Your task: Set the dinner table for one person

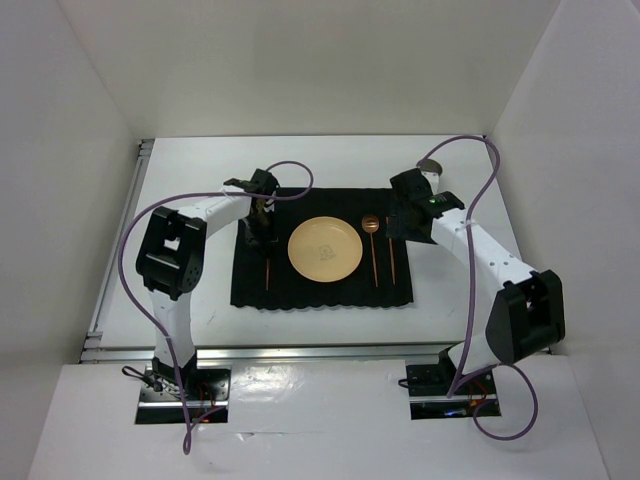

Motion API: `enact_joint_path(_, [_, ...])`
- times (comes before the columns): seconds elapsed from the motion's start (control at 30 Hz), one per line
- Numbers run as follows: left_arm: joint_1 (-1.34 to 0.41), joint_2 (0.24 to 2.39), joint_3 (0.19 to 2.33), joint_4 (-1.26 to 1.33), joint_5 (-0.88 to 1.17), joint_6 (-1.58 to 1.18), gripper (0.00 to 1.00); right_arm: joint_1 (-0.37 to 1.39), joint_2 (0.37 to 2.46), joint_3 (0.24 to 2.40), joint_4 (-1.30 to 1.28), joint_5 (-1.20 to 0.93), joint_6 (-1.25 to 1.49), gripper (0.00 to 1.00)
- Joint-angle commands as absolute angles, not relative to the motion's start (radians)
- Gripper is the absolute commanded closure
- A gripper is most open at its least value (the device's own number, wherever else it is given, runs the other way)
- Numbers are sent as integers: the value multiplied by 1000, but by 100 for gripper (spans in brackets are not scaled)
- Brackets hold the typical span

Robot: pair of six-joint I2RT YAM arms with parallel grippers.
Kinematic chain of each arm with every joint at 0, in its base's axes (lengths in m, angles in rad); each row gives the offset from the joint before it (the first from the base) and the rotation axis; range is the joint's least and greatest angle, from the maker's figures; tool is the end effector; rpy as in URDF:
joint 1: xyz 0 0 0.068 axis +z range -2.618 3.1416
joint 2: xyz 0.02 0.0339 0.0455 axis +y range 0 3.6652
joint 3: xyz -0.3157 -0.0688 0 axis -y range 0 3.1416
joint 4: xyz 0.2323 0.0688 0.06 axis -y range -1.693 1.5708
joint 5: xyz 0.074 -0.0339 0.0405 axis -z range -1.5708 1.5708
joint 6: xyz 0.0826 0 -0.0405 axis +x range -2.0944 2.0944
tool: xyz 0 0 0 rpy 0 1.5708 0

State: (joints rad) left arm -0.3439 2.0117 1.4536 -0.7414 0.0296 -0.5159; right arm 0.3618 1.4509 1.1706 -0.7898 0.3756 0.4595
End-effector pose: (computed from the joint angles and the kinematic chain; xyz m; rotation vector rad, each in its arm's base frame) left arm 0.3998 -0.1458 0.1760 -0.2433 2.8901 -0.2040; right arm 0.2861 0.0759 0.2880 0.2466 2.5233 -0.1827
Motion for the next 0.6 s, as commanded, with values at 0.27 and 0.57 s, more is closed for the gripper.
enact_joint_path(0.27, [-347, 2022, 1563, -830, 51, -468, 51, 266, 1509, 1394, -827, 393, 485, 16])
enact_joint_path(0.57, [-347, 1991, 1735, -865, -40, -359, 51, -51, 1732, 1698, -635, 178, 446, 35])
